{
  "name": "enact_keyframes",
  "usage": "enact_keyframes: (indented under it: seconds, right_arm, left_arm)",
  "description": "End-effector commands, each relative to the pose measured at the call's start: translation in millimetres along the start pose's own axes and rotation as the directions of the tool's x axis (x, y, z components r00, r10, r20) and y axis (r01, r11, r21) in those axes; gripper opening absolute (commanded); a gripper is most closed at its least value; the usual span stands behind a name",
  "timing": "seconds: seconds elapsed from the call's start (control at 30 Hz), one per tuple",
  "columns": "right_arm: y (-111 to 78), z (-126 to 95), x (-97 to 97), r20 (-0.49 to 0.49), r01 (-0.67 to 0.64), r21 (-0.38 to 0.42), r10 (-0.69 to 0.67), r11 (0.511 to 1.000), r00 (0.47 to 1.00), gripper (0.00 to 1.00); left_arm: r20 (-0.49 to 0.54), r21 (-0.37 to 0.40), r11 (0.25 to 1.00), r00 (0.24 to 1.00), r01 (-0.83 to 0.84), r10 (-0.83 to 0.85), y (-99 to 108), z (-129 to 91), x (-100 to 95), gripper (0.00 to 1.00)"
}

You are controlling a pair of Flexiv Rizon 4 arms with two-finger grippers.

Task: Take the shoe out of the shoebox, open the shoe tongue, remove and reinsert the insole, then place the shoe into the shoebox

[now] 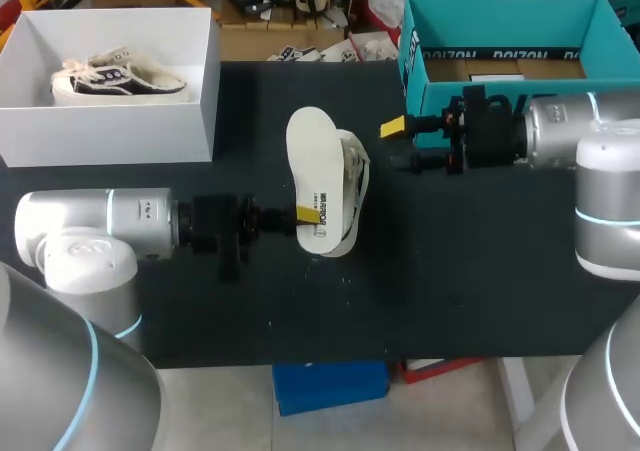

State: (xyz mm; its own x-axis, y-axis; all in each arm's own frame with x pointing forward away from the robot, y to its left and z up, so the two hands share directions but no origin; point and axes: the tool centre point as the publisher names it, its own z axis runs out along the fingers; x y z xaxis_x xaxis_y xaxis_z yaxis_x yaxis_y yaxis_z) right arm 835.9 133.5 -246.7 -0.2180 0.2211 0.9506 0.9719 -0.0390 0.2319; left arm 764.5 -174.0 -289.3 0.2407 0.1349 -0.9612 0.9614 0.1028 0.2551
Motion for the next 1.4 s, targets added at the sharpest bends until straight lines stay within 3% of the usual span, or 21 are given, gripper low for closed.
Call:
enact_keyframes:
  seconds: [0.03,0.4,0.77,1.2,1.27,1.3,1.37,1.4]
  right_arm:
    - [6.9,13,-1.9,0.01,0.004,0.054,-0.005,0.999,1.0,1.0]
    - [-4.4,47,-5.4,0.006,0.011,0.116,-0.012,0.993,1.0,1.0]
    - [-9.7,81,-7.2,-0.014,0.01,0.128,-0.008,0.992,1.0,1.0]
    - [-15.9,100,-14.0,-0.025,-0.013,0.141,0.016,0.99,1.0,1.0]
    - [-16.3,99,-15.0,-0.024,-0.016,0.138,0.02,0.99,1.0,0.71]
    - [-16.4,99,-15.5,-0.023,-0.018,0.137,0.022,0.99,1.0,0.52]
    - [-16.7,99,-16.6,-0.02,-0.023,0.135,0.026,0.991,0.999,0.4]
    - [-17.0,99,-16.9,-0.019,-0.028,0.142,0.031,0.99,0.999,0.27]
  left_arm:
    - [-0.005,-0.003,1.0,1.0,-0.002,0.002,-1,1,-0.7,0.0]
    - [-0.005,-0.003,1.0,1.0,-0.002,0.002,-1,1,-0.7,0.0]
    - [-0.005,-0.003,1.0,1.0,-0.002,0.002,-1,1,-0.7,0.0]
    - [-0.005,-0.003,1.0,1.0,-0.002,0.002,-1,1,-0.7,0.0]
    - [-0.005,-0.003,1.0,1.0,-0.002,0.002,-1,1,-0.7,0.0]
    - [-0.005,-0.003,1.0,1.0,-0.002,0.002,-1,1,-0.7,0.0]
    - [-0.005,-0.003,1.0,1.0,-0.002,0.002,-1,1,-0.7,0.0]
    - [-0.005,-0.003,1.0,1.0,-0.002,0.002,-1,1,-0.7,0.0]
